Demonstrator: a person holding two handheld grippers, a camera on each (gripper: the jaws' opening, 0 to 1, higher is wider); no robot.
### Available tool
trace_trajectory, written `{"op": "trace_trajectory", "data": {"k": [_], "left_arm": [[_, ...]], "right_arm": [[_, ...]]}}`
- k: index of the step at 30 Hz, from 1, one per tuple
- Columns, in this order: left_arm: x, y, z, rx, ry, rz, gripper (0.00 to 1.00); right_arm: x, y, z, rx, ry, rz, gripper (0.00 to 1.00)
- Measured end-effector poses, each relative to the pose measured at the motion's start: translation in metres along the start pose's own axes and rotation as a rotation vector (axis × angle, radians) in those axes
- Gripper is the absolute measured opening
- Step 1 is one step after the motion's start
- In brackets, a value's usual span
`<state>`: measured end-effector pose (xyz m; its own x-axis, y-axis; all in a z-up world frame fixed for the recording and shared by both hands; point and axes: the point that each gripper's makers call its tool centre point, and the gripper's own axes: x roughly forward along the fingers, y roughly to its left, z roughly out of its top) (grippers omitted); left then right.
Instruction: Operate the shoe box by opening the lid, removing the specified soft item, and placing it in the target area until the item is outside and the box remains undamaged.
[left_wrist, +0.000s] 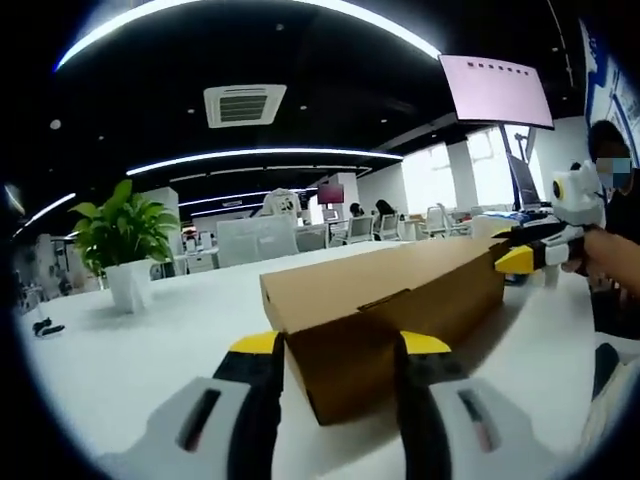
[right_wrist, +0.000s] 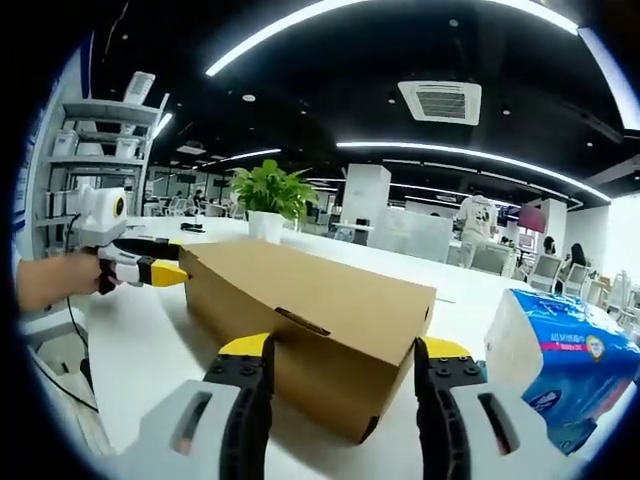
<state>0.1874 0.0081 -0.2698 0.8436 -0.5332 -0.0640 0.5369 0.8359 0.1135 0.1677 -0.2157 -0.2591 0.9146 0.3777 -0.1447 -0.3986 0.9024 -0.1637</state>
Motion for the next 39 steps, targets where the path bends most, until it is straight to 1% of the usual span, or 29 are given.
{"op": "trace_trajectory", "data": {"k": [3, 10, 14, 19, 26, 32, 33, 34, 35, 37, 39], "left_arm": [[-0.002, 0.001, 0.0, -0.014, 0.005, 0.004, 0.44], [-0.009, -0.001, -0.001, -0.011, 0.012, 0.01, 0.44], [-0.013, -0.006, -0.001, -0.016, 0.008, 0.015, 0.44], [-0.021, -0.015, 0.0, -0.015, 0.01, 0.02, 0.44], [-0.031, -0.025, 0.002, -0.043, -0.007, -0.002, 0.41], [-0.033, -0.033, 0.002, -0.02, -0.009, 0.0, 0.42], [-0.033, -0.034, 0.002, -0.01, -0.006, -0.002, 0.42], [-0.034, -0.035, 0.001, 0.026, -0.002, 0.0, 0.43], [-0.034, -0.036, 0.0, 0.029, -0.001, 0.004, 0.43], [-0.036, -0.039, 0.0, 0.04, -0.004, 0.001, 0.43], [-0.039, -0.04, 0.001, 0.027, -0.007, 0.002, 0.43]], "right_arm": [[-0.005, 0.001, -0.003, 0.003, -0.008, 0.0, 0.56], [-0.018, 0.002, -0.004, 0.006, -0.015, -0.013, 0.54], [-0.024, 0.003, -0.005, 0.008, -0.021, -0.01, 0.54], [-0.036, 0.006, -0.005, 0.006, -0.016, -0.003, 0.54], [-0.046, 0.005, -0.008, 0.002, -0.009, 0.004, 0.54], [-0.05, 0.005, -0.01, -0.009, -0.004, 0.002, 0.54], [-0.051, 0.004, -0.01, -0.006, -0.005, 0.003, 0.54], [-0.052, 0.004, -0.011, -0.003, -0.007, 0.003, 0.53], [-0.054, 0.005, -0.012, -0.017, -0.01, 0.004, 0.53], [-0.057, 0.004, -0.012, -0.017, -0.011, 0.004, 0.53], [-0.06, 0.003, -0.013, -0.017, -0.01, 0.007, 0.53]]}}
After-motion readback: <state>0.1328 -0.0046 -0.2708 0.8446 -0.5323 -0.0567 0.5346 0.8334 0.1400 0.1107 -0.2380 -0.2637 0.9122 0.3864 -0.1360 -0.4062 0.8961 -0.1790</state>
